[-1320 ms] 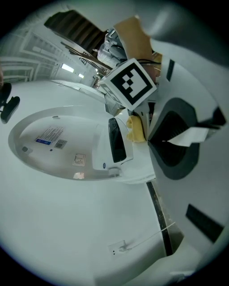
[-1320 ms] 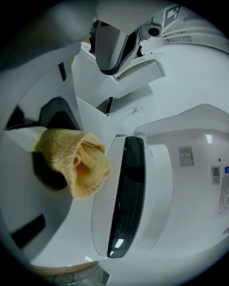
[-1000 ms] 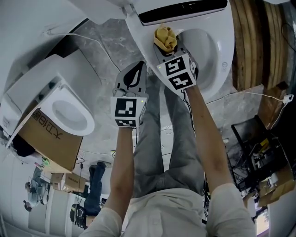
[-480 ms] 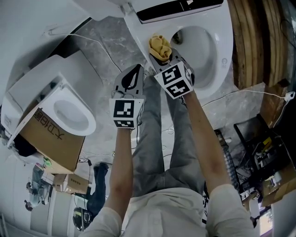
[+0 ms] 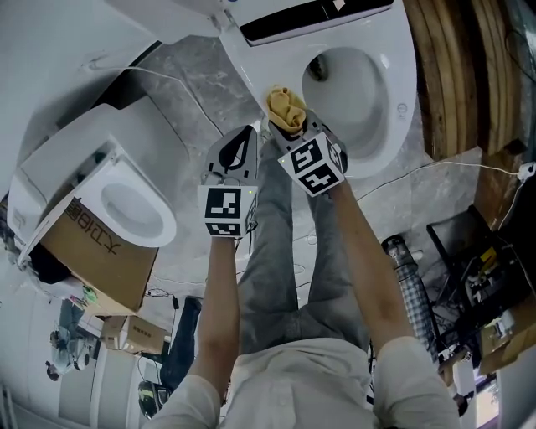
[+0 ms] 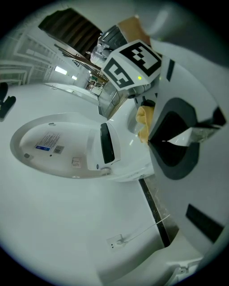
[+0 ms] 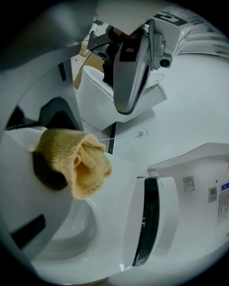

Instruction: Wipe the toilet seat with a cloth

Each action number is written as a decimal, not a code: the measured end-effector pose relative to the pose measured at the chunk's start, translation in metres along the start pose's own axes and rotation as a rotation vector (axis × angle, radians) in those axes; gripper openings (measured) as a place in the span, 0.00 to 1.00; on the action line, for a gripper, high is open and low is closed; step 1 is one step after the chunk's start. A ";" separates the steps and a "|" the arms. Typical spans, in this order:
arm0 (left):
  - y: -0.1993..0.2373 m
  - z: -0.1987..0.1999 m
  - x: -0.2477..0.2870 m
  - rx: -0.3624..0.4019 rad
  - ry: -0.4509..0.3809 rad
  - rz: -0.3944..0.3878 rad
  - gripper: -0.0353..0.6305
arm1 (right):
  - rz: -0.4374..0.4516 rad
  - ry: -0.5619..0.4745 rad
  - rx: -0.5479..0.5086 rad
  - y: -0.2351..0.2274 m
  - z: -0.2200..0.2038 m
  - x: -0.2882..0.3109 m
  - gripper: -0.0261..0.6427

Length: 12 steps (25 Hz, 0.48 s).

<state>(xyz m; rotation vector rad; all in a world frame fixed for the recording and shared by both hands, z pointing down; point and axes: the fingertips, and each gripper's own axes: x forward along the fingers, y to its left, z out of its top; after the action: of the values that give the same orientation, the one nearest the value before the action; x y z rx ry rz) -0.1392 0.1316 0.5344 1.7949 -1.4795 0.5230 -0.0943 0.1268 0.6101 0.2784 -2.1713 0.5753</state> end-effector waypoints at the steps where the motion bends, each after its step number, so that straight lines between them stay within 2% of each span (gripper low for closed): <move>1: -0.001 0.000 -0.001 0.002 0.003 0.000 0.07 | 0.006 0.007 0.004 0.003 -0.004 -0.001 0.17; 7: -0.012 0.000 -0.010 0.016 0.017 -0.005 0.07 | 0.036 0.045 0.023 0.026 -0.033 -0.019 0.17; 12: -0.027 0.014 -0.019 0.047 0.007 -0.024 0.07 | 0.019 0.017 0.066 0.039 -0.044 -0.057 0.17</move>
<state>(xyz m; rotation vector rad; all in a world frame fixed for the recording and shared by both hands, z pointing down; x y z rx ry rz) -0.1197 0.1353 0.5046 1.8430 -1.4500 0.5557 -0.0444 0.1822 0.5761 0.2876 -2.1438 0.6590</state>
